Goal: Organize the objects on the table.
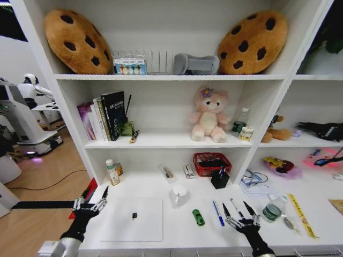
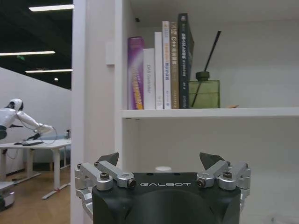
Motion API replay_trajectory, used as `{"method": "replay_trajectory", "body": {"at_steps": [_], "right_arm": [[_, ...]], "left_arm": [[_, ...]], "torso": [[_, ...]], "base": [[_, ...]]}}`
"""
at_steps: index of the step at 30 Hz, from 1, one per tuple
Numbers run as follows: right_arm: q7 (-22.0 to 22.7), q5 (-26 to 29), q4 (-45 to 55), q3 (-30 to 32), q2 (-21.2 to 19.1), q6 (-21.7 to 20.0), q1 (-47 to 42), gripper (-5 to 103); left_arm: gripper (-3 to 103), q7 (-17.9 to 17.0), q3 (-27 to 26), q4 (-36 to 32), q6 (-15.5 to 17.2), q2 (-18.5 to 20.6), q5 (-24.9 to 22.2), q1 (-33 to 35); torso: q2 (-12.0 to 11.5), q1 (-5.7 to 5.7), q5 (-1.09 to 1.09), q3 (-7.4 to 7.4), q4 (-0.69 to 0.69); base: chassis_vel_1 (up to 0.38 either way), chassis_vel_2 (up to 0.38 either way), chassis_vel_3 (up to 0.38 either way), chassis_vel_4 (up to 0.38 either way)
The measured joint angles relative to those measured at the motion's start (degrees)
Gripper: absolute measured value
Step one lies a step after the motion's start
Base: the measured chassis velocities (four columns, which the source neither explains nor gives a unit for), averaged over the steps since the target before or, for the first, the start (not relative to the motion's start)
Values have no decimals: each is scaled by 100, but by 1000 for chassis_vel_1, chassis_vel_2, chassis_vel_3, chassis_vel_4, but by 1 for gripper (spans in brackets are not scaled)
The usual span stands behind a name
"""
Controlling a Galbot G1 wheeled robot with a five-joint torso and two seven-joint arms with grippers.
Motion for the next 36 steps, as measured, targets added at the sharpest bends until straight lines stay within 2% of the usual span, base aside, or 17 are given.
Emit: {"method": "replay_trajectory", "body": {"at_steps": [2,14,20,31,36], "right_arm": [[4,-13,-14,-59,58,0,-11,100],[37,-100,81,-74,102,-28,-126,100],[47,-257,43,-205,133,-20,-182,100],[65,-943,-270,-1177,340,-371,286,100],[178,-1181,-596,-1479,396,-533,488,100]], "left_arm": [[99,-72,-182,54,-49,-23,-136,16],[100,-31,-329,364,-341,-163,-217,108],[100,5,-360,395,-361,-173,-240,199],[100,12,-354,396,-363,-161,-236,201],[100,13,-350,396,-362,-157,-233,200]], "torso": [[0,1,-1,0,0],[0,1,-2,1,1],[0,0,-1,0,-1],[0,0,-1,0,2],[0,0,-2,1,-1]], "base": [[0,0,0,0],[0,0,0,0],[0,0,0,0],[0,0,0,0],[0,0,0,0]]}}
